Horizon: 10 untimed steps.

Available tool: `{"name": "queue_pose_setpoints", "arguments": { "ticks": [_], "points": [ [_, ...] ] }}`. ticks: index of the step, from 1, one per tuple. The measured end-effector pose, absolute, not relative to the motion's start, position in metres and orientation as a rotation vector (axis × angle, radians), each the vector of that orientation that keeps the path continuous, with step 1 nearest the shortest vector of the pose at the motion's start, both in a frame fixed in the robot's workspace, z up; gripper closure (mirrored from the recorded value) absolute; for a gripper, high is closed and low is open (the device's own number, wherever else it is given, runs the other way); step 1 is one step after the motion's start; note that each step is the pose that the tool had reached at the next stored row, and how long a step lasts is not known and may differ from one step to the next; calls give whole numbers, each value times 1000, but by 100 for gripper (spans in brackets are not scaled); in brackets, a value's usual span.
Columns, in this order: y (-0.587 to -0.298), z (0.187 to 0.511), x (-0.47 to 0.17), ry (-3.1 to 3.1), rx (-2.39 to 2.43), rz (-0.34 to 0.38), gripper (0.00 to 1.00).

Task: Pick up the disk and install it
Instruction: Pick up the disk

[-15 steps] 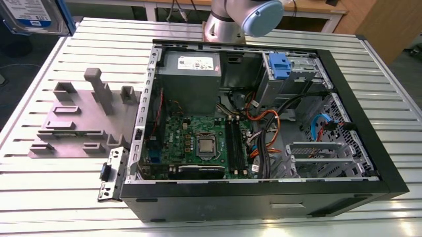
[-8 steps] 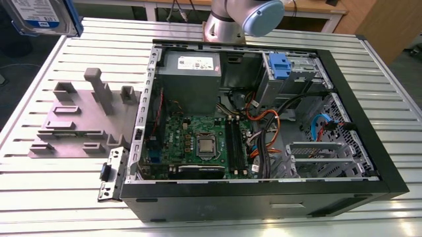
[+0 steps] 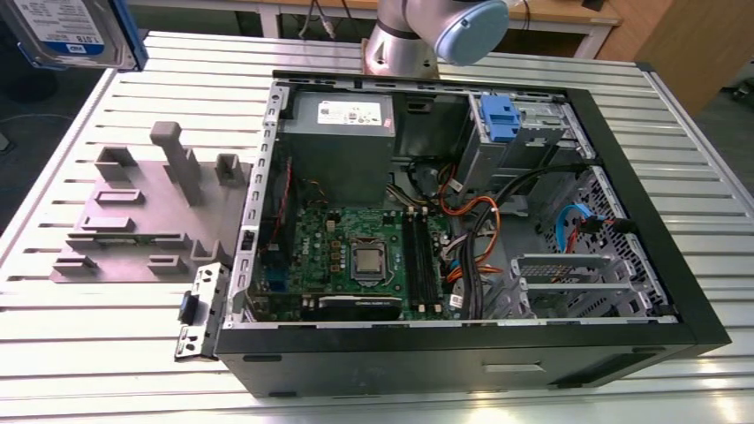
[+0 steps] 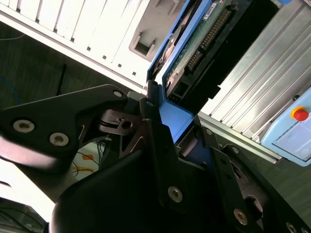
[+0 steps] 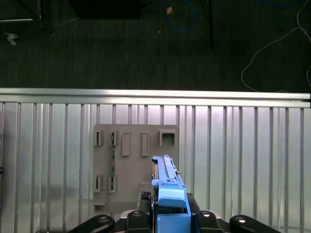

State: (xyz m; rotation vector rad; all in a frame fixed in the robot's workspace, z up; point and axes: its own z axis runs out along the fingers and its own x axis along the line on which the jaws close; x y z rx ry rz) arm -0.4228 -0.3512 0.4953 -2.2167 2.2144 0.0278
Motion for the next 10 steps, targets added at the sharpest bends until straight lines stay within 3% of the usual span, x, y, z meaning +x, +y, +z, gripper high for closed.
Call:
{"name": "queue_pose_setpoints", "arguments": {
  "ticks": [10],
  "points": [
    [-352, 495, -423, 2214, -2217, 28, 63]
  ]
}}
